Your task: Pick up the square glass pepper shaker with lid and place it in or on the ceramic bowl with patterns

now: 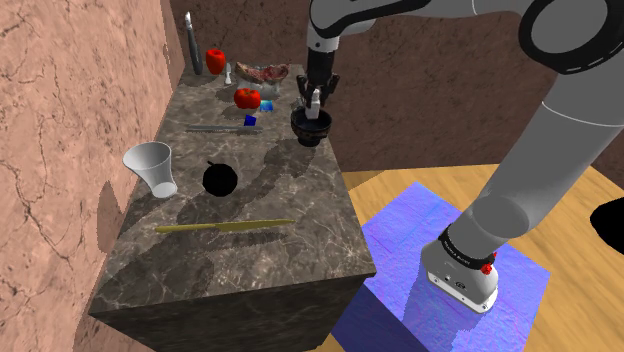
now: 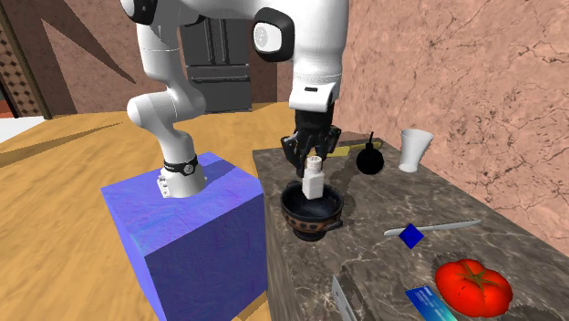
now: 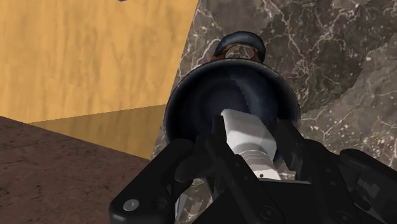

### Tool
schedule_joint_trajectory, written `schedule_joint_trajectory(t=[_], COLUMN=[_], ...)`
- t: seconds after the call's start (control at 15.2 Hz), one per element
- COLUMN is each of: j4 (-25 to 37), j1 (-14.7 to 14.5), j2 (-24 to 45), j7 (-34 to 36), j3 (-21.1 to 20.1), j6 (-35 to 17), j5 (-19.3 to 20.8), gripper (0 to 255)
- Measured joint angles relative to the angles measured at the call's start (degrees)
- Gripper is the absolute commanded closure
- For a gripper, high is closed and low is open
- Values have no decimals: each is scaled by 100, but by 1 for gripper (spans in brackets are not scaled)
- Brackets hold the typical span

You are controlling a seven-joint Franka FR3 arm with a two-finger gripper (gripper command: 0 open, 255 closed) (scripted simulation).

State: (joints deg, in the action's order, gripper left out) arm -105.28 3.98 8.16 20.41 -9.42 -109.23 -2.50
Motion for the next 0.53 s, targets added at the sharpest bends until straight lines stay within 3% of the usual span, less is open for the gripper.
schedule_joint_trajectory(t=[0.4, 0.46, 0.53], j4=[-12, -12, -12], j1=[0, 0, 0], j2=[20, 20, 20], j7=[-1, -1, -1], j3=[1, 1, 1], j6=[-36, -36, -36], j5=[3, 3, 3], gripper=[255, 0, 0])
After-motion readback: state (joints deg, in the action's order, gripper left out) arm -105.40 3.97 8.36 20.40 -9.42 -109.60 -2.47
